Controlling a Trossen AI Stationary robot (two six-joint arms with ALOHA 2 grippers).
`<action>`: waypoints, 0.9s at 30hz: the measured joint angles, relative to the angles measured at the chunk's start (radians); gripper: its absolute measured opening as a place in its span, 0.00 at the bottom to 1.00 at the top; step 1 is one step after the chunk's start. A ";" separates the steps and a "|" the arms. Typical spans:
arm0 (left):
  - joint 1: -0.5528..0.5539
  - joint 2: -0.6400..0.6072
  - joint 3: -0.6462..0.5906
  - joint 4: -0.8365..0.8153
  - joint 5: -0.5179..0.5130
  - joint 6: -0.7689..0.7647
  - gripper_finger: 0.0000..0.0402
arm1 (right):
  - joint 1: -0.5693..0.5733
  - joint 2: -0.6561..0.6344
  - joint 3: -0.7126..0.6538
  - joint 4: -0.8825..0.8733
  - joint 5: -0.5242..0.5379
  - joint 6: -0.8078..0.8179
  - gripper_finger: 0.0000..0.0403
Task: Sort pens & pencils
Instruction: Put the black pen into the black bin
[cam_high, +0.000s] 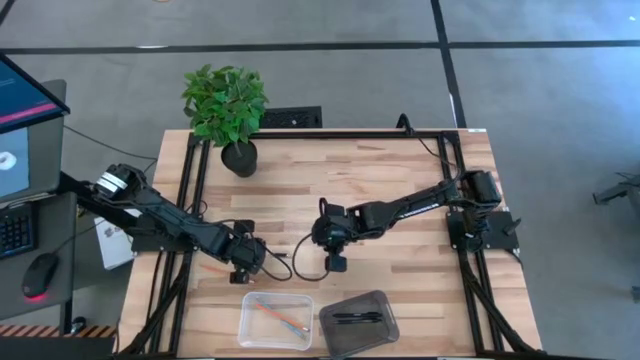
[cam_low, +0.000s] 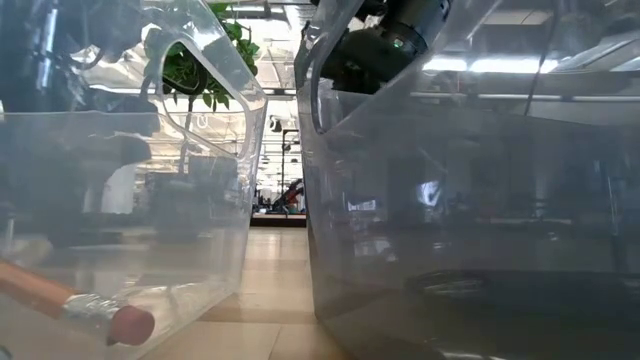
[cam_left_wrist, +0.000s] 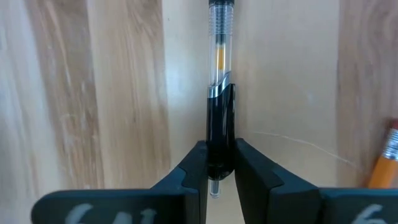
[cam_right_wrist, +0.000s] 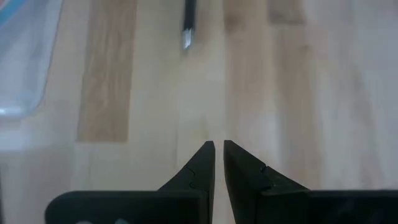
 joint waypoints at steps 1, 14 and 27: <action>0.000 0.000 0.000 0.000 -0.006 0.003 0.10 | -0.005 -0.002 0.001 -0.003 0.017 0.003 0.14; 0.001 -0.035 0.001 -0.026 -0.056 0.042 0.10 | -0.019 -0.274 -0.223 0.060 0.239 0.087 0.18; 0.051 -0.167 0.002 -0.018 -0.066 0.058 0.00 | -0.034 -0.514 -0.553 0.510 0.236 0.154 0.37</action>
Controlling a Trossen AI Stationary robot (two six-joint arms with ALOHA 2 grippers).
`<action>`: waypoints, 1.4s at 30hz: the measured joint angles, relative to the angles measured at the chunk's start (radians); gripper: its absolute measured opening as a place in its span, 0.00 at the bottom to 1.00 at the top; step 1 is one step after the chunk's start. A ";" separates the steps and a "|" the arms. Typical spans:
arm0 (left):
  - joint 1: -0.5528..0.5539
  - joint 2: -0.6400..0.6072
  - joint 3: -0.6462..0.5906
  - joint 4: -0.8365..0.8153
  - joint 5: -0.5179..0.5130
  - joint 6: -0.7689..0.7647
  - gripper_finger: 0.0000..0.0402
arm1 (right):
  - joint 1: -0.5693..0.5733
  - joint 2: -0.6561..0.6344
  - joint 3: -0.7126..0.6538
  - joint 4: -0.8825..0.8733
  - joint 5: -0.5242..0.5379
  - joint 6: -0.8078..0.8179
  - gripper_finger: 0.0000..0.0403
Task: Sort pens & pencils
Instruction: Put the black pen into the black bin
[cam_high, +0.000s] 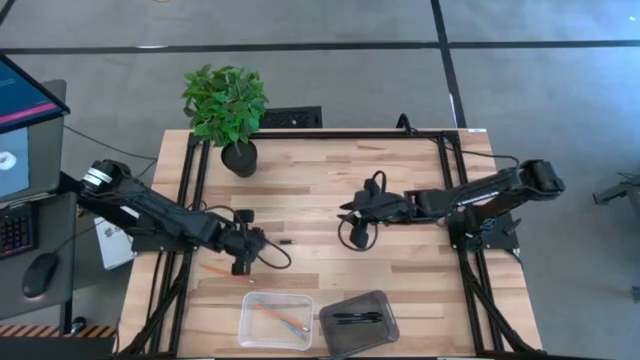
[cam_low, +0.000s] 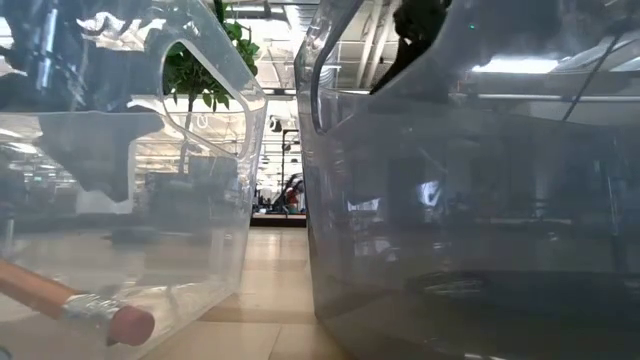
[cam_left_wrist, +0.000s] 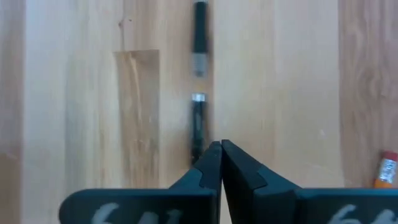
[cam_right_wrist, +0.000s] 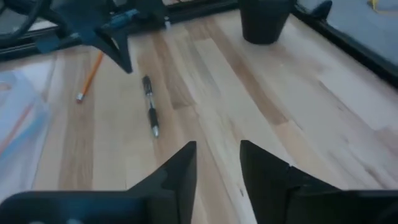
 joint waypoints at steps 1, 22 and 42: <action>0.006 0.001 0.000 0.000 0.017 -0.003 0.00 | 0.000 0.008 -0.001 0.000 0.000 0.019 0.38; 0.152 0.003 0.000 -0.005 -0.084 0.157 0.00 | 0.000 0.129 0.004 0.058 0.001 0.020 0.73; 0.170 0.002 0.001 0.052 0.137 0.339 0.00 | -0.033 0.129 0.004 0.058 0.004 0.021 0.72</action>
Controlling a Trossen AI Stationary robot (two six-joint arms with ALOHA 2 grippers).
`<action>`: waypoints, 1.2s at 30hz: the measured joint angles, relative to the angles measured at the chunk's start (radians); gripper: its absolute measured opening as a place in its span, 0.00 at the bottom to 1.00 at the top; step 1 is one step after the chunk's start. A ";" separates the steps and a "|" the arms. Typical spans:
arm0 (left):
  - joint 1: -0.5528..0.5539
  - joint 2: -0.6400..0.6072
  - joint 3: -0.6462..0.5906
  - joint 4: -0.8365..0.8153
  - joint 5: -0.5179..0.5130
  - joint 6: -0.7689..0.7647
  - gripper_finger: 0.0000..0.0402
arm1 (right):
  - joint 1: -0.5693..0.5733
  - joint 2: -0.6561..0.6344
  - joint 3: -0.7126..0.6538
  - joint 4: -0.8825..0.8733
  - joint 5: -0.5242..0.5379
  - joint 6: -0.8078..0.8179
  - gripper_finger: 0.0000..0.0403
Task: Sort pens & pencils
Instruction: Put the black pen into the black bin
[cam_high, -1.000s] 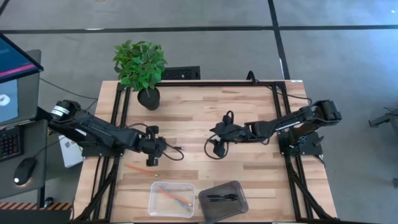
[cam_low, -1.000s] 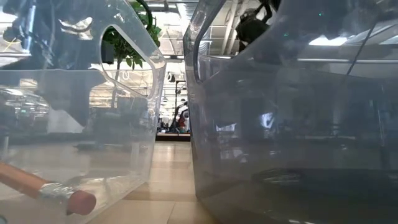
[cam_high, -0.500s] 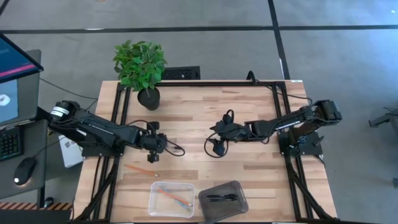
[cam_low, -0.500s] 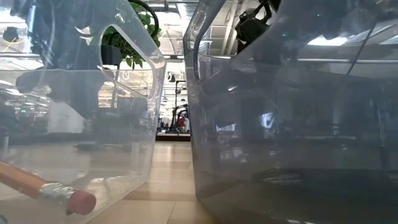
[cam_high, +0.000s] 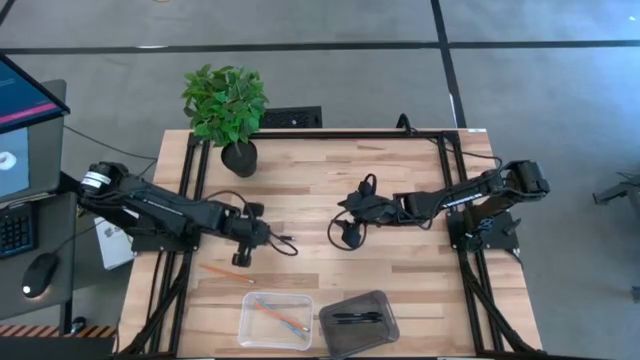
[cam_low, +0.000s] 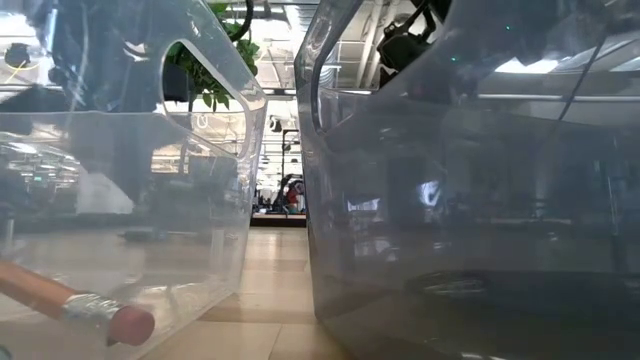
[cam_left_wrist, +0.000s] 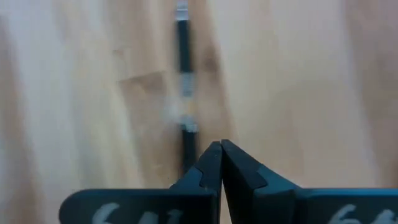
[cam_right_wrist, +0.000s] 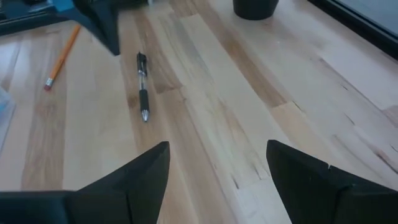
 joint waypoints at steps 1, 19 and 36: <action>0.006 0.000 0.000 0.001 0.035 -0.009 0.00 | -0.002 0.000 0.000 0.000 0.000 0.000 0.72; 0.018 0.000 0.000 -0.019 0.052 -0.195 0.30 | -0.013 0.000 0.000 -0.019 0.000 -0.001 0.72; 0.078 0.000 -0.002 -0.024 -0.025 -0.101 0.30 | -0.013 0.000 0.000 -0.019 0.000 -0.002 0.72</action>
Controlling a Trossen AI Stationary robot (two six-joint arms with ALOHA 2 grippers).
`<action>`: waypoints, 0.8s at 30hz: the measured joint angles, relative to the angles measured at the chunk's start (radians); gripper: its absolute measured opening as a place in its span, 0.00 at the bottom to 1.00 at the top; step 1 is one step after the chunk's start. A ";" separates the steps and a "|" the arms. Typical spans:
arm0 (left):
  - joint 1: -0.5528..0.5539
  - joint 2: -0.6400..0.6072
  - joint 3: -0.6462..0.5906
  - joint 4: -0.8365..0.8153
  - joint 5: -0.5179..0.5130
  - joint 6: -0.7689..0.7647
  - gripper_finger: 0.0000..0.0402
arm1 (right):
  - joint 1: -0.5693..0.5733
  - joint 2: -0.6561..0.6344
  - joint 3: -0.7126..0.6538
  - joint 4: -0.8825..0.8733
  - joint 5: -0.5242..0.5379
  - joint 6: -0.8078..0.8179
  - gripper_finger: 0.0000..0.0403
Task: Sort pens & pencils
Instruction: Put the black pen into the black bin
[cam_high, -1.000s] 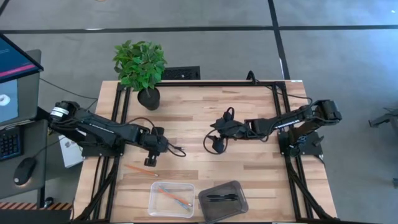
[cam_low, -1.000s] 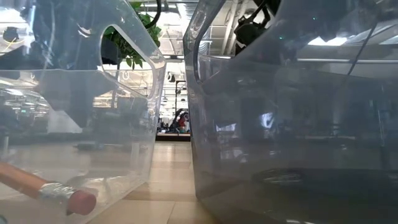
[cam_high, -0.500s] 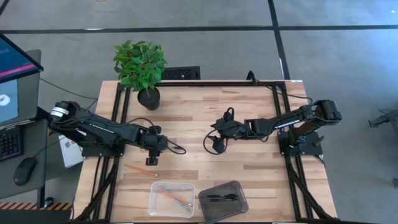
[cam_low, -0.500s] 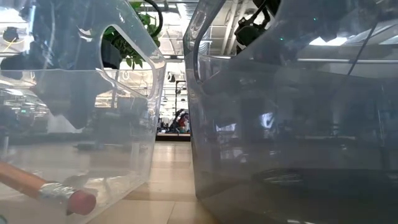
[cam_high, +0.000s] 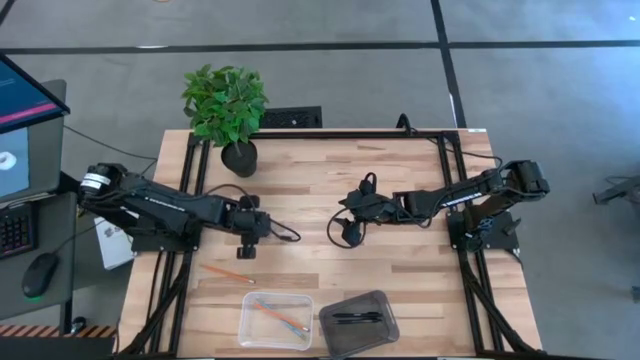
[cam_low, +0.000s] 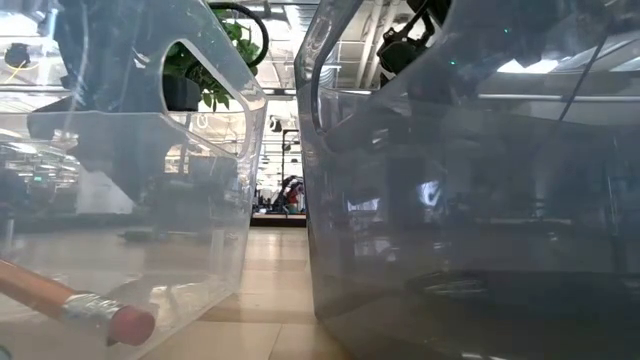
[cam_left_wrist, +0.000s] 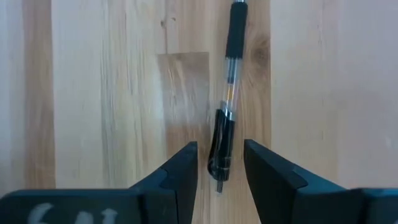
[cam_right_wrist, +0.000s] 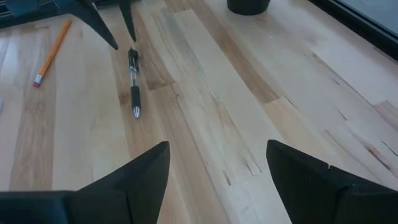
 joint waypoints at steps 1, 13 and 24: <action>0.004 0.000 0.000 0.000 0.000 0.000 0.30 | 0.000 0.000 0.000 0.000 0.000 0.000 0.72; 0.026 0.025 -0.001 0.011 0.052 0.013 0.30 | 0.000 0.000 0.000 0.000 0.000 0.000 0.72; 0.053 0.230 0.015 0.027 0.089 0.070 0.30 | 0.000 0.000 0.000 -0.014 0.000 0.000 0.72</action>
